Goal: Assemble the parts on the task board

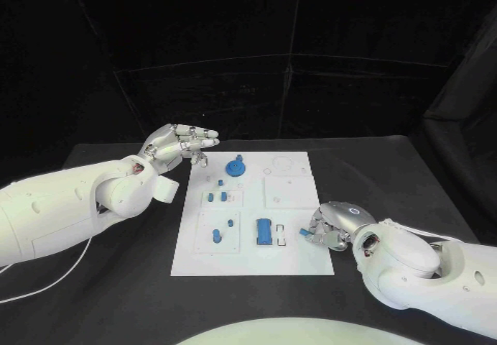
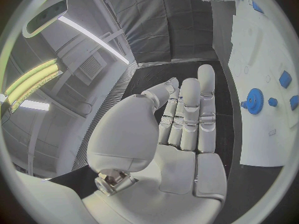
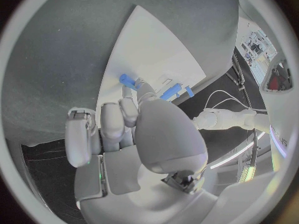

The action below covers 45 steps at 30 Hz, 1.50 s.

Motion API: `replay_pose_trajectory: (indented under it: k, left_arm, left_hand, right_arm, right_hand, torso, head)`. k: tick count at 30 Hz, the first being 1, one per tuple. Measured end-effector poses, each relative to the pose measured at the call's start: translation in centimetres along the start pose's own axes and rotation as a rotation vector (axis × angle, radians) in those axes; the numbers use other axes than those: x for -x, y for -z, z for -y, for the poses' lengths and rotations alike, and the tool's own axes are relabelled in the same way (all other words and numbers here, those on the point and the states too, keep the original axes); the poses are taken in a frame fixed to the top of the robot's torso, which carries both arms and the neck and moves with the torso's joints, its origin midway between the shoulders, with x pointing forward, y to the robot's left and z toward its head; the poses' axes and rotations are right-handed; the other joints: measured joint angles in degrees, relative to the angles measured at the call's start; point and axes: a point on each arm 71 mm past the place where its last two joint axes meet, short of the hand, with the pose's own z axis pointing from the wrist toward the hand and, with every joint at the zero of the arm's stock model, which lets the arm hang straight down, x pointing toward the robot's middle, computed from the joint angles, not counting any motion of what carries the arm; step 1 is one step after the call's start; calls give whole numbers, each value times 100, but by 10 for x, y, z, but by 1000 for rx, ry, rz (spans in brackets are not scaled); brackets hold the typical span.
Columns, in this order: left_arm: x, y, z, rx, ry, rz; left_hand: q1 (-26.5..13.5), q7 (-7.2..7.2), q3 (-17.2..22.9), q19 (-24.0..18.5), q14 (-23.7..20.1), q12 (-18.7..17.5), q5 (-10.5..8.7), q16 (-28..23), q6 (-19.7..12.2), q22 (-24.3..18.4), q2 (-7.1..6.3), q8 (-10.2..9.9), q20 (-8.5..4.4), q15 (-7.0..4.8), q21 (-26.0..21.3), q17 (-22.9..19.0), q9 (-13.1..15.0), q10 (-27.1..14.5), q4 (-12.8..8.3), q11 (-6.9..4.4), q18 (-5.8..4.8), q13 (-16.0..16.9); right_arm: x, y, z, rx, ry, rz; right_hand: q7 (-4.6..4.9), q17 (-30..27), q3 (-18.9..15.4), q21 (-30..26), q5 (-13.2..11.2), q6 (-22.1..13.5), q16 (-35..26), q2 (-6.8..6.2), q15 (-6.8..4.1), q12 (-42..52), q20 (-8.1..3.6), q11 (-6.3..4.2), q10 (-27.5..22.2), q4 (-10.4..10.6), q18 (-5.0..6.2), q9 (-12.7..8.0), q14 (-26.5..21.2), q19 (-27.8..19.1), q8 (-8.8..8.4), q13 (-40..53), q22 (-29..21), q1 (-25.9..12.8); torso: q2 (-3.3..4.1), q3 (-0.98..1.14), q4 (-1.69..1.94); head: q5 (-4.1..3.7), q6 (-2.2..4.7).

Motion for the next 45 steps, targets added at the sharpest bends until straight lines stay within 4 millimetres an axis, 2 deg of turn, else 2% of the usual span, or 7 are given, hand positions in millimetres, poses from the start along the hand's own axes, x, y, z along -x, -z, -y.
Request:
replay_pose_trajectory:
  k: [3,7,13,22,24,39,45]
  left_arm:
    - [0,0,0,0,1,-2]
    - [0,0,0,1,2,-3]
    - [0,1,0,0,3,-5]
    - [0,2,0,0,4,-6]
    - [0,2,0,0,4,-7]
    - [-1,2,0,0,5,-9]
    - [0,2,0,0,5,-8]
  left_hand:
    - [0,0,0,0,0,0,0,0,0,-2,0,0,0,0,0,-1,0,0,0,0,0,0]
    - [-23,0,0,0,0,0,0,0,0,-6,23,13,0,0,0,-1,0,0,0,0,0,0]
    - [-28,0,0,0,0,0,0,0,0,-8,28,24,0,0,0,-1,0,0,0,0,0,0]
    - [-28,0,0,0,0,0,0,0,0,-7,28,24,0,0,0,-6,0,0,0,0,-1,0]
    - [-28,0,0,0,0,0,0,0,0,-7,28,24,0,0,0,-6,0,1,0,0,0,0]
    - [-28,0,1,0,0,24,0,0,1,-6,28,23,0,0,0,-5,0,1,0,0,-1,0]
    - [-28,0,1,0,0,24,0,0,1,-6,28,23,0,0,0,-5,0,1,0,0,-1,0]
  right_arm:
    - [2,3,-2,-3,-60,17]
    - [4,4,-3,-8,-128,35]
    - [4,4,-5,-12,-210,40]
    - [-1,-2,-15,-7,-263,2]
    - [-3,-4,-18,-6,-270,-13]
    - [-10,-14,-27,-24,-301,-51]
    - [-11,-16,-30,-31,-308,-51]
  right_hand:
    - [-6,18,139,24,110,13,24,-19,-12,-13,0,8,-9,4,0,-4,11,0,-26,-14,0,-19]
    - [-40,42,259,24,165,72,34,-226,-34,-39,0,-1,-19,138,0,4,34,0,-69,5,0,-232]
    - [-62,65,246,24,164,130,56,-342,-55,13,0,19,4,272,0,23,53,0,-73,38,0,-483]
    - [-52,78,246,46,180,162,56,-405,-56,13,0,-2,26,352,0,19,53,0,-93,37,0,-642]
    - [-56,74,242,46,274,204,56,-441,-56,29,0,-23,46,402,0,26,53,0,-92,43,0,-701]
    - [-135,101,98,146,376,427,56,-529,-55,162,0,-73,180,672,0,116,51,0,-91,155,0,-1045]
    - [-181,115,49,178,376,512,84,-508,-75,193,0,-94,200,740,0,158,31,0,-69,176,0,-1131]
  torso:
    - [2,1,1]
    - [3,0,3]
    - [7,-3,3]
    - [7,-5,4]
    - [7,-6,6]
    - [8,-1,2]
    - [7,-1,-2]
  head:
    - [8,2]
    - [24,-8]
    - [47,-26]
    - [57,-43]
    - [57,-44]
    - [75,-46]
    - [79,-46]
